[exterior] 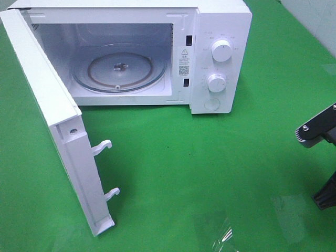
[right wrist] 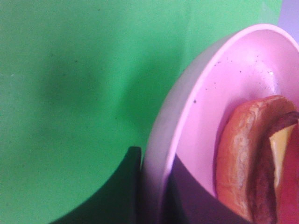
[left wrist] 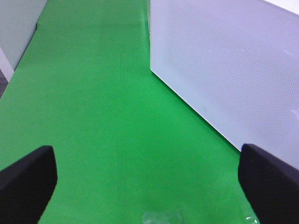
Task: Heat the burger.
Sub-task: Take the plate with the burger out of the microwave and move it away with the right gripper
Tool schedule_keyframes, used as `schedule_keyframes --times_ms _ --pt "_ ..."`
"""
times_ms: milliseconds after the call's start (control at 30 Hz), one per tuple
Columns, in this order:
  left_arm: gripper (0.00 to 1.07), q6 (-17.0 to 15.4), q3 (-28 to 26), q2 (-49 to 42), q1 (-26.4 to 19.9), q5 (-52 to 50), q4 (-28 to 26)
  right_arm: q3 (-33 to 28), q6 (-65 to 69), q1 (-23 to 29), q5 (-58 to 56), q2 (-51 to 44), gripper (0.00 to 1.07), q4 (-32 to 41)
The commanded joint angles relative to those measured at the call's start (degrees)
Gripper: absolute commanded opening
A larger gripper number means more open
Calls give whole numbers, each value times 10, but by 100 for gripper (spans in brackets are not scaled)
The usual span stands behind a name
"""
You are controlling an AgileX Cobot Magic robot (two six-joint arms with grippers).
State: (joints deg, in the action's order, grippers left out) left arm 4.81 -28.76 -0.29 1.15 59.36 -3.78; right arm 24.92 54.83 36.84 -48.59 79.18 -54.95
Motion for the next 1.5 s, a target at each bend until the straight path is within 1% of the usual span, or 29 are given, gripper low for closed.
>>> schedule_keyframes --times_ms 33,133,267,300,333,467,600,667,733,833,900,967,1067,1100,1133,1167,1200,1267,1300,1333,1367,1400,1433,1467,1500 --pt "103 -2 2 -11 -2 1 1 7 56 -2 -25 19 0 -57" --pt "103 -2 2 -11 -2 1 1 7 73 -2 -22 29 0 -58" --pt "103 -2 2 -11 -2 1 1 7 84 -35 0 54 0 -61" --pt "103 -2 2 -11 -2 1 1 7 84 -35 0 54 0 -61" --pt "103 -2 2 -11 -2 1 1 7 91 -51 11 62 0 -71" --pt "103 -2 2 -11 -2 1 1 7 107 -70 27 80 0 -86" --pt "103 -2 2 -11 -2 1 1 15 113 -76 32 101 0 -88" --pt "103 -2 2 -11 -2 1 1 25 114 -76 34 115 0 -91" --pt "103 -2 2 -11 -2 1 1 46 124 -76 38 149 1 -101" --pt "103 -2 2 -11 -2 1 1 50 132 -76 38 159 1 -105" --pt "103 -2 2 -11 -2 1 1 58 142 -81 41 176 1 -111" --pt "103 -2 2 -11 -2 1 1 71 158 -97 62 210 3 -111" --pt "103 -2 2 -11 -2 1 1 74 158 -99 68 217 4 -111" --pt "103 -2 2 -11 -2 1 1 76 159 -100 79 222 8 -112" --pt "103 -2 2 -11 -2 1 1 76 159 -100 79 222 8 -112" --pt "103 -2 2 -11 -2 1 1 76 159 -100 100 223 12 -112" --pt "103 -2 2 -11 -2 1 1 76 159 -100 100 223 12 -112" --pt "103 -2 2 -11 -2 1 1 76 159 -100 133 223 21 -103" --pt "103 -2 2 -11 -2 1 1 76 159 -100 133 223 21 -103" --pt "103 -2 2 -11 -2 1 1 76 159 -100 138 223 30 -98" --pt "103 -2 2 -11 -2 1 1 76 159 -100 138 223 30 -98" --pt "103 -2 2 -11 -2 1 1 76 157 -100 143 222 38 -83" --pt "103 -2 2 -11 -2 1 1 76 151 -100 144 215 44 -59" --pt "103 -2 2 -11 -2 1 1 76 151 -100 144 215 44 -59" --pt "103 -2 2 -11 -2 1 1 76 127 -100 144 201 47 -30"
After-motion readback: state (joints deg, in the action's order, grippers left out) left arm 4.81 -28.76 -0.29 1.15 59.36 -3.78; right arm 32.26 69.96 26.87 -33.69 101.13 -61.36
